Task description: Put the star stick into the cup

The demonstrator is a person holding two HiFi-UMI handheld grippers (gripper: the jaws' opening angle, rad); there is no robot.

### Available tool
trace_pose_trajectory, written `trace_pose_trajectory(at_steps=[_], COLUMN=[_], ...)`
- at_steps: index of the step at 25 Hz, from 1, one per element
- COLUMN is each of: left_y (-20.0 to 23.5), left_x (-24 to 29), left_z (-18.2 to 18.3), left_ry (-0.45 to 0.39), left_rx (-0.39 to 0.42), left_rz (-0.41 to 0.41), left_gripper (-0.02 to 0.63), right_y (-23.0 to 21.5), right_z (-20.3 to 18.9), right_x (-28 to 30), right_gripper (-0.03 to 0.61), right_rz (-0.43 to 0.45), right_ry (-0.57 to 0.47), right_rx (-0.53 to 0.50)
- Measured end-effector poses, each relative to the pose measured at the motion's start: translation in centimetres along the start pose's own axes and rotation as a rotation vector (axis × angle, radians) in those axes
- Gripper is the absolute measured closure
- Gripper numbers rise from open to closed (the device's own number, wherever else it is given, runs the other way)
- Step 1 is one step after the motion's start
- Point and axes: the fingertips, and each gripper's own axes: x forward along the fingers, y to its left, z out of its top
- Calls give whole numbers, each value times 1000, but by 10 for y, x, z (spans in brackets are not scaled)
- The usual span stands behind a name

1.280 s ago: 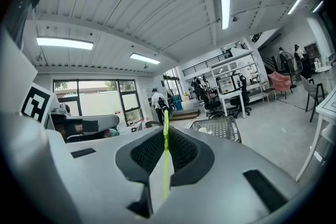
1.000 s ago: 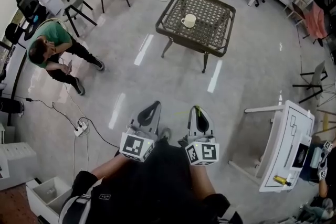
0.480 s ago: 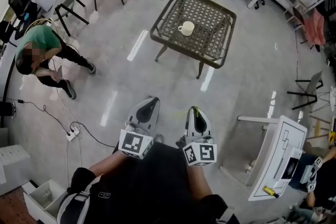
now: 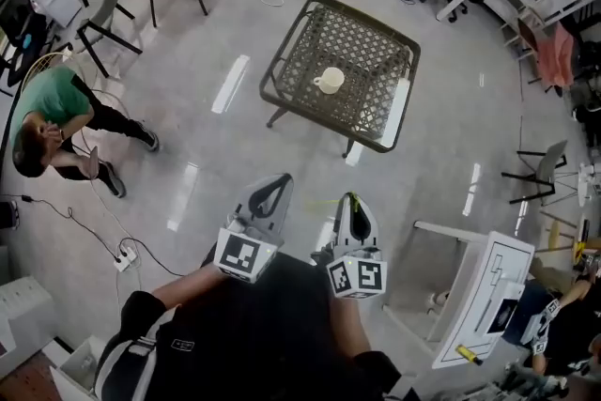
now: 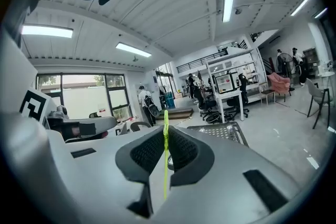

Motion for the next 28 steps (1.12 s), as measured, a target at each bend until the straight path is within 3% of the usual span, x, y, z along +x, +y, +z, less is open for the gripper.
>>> trace_pose_trajectory(at_steps=[8, 16, 28], left_y=[52, 77, 115], left_x=[47, 94, 218], left_z=[5, 0, 29], left_ry=[7, 33, 14], left_rx=[17, -20, -11], left_rz=[-41, -10, 97], left_gripper=[598, 598, 598], right_y=[-8, -37, -105], right_z=[11, 13, 44], right_x=[72, 126, 250], right_gripper=[557, 557, 557], right_rz=[-44, -49, 71], right_ry=[-11, 8, 17], right_rx=[-8, 1, -27])
